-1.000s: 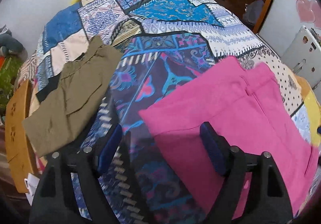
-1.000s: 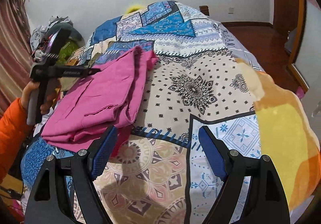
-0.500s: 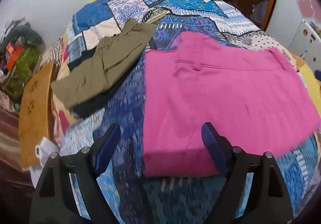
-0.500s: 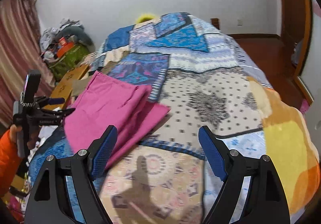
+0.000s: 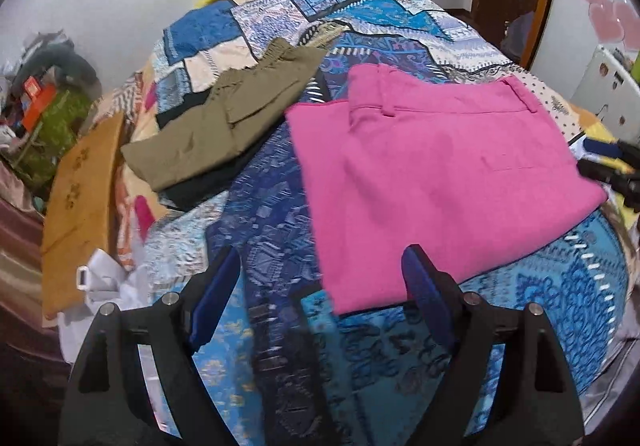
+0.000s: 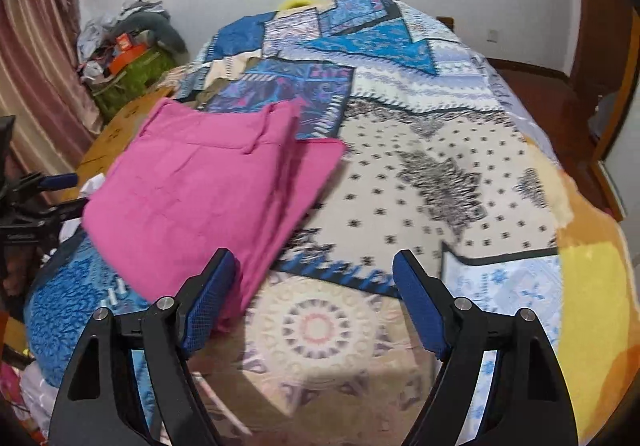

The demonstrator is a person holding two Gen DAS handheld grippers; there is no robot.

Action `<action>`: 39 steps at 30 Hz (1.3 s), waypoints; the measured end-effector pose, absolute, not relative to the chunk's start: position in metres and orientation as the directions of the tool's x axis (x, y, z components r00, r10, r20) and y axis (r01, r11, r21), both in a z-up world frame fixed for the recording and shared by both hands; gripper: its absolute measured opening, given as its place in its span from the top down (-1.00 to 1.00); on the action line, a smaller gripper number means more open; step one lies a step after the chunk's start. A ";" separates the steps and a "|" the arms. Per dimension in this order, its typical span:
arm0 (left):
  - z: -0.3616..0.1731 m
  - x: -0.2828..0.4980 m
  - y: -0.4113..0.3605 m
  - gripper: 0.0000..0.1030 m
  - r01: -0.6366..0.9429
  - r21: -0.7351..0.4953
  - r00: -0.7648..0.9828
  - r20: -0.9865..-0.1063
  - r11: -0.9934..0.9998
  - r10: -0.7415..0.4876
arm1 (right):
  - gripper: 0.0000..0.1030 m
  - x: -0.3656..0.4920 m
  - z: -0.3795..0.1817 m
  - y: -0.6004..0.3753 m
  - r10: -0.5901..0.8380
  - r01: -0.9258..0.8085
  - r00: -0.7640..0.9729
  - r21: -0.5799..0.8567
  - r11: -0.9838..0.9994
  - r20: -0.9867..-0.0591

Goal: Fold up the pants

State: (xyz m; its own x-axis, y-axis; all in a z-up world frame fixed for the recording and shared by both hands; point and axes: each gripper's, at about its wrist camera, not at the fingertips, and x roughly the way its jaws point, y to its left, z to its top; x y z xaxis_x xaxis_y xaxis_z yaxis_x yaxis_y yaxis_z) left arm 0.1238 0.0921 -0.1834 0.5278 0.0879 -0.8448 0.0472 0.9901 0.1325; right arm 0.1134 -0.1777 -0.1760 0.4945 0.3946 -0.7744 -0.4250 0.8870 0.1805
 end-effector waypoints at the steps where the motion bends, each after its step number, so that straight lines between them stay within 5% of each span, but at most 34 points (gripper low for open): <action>1: -0.180 0.123 0.093 -0.62 0.045 0.142 0.534 -0.840 0.989 0.096 | -0.43 0.114 -0.174 -0.179 0.384 -0.420 0.501 0.170 0.891 -0.776; 10: -0.136 0.151 0.083 -0.56 0.076 0.051 0.648 -0.762 0.996 -0.010 | -0.32 0.124 -0.130 -0.152 0.499 -0.517 0.507 0.216 0.828 -0.703; 18: -0.159 0.195 0.042 0.52 0.213 0.002 0.573 -0.810 0.977 -0.124 | 0.33 0.139 -0.141 -0.086 0.541 -0.646 0.407 0.187 0.740 -0.736; 23: -0.192 0.194 0.034 0.53 0.258 0.018 0.523 -0.843 0.966 -0.124 | 0.39 0.140 -0.164 -0.069 0.493 -0.682 0.360 0.137 0.718 -0.792; 39: -0.197 0.130 0.076 0.54 0.172 0.036 0.528 -0.847 0.984 -0.062 | 0.41 0.100 -0.162 -0.127 0.483 -0.594 0.410 0.176 0.785 -0.774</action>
State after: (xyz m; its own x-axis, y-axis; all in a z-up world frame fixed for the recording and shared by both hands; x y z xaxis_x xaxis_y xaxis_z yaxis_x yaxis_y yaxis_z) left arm 0.1299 0.0760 -0.1971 0.5284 -0.0619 -0.8467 0.1723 0.9844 0.0355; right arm 0.1004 -0.1265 -0.1624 0.4098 0.4833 -0.7736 -0.5937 0.7852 0.1760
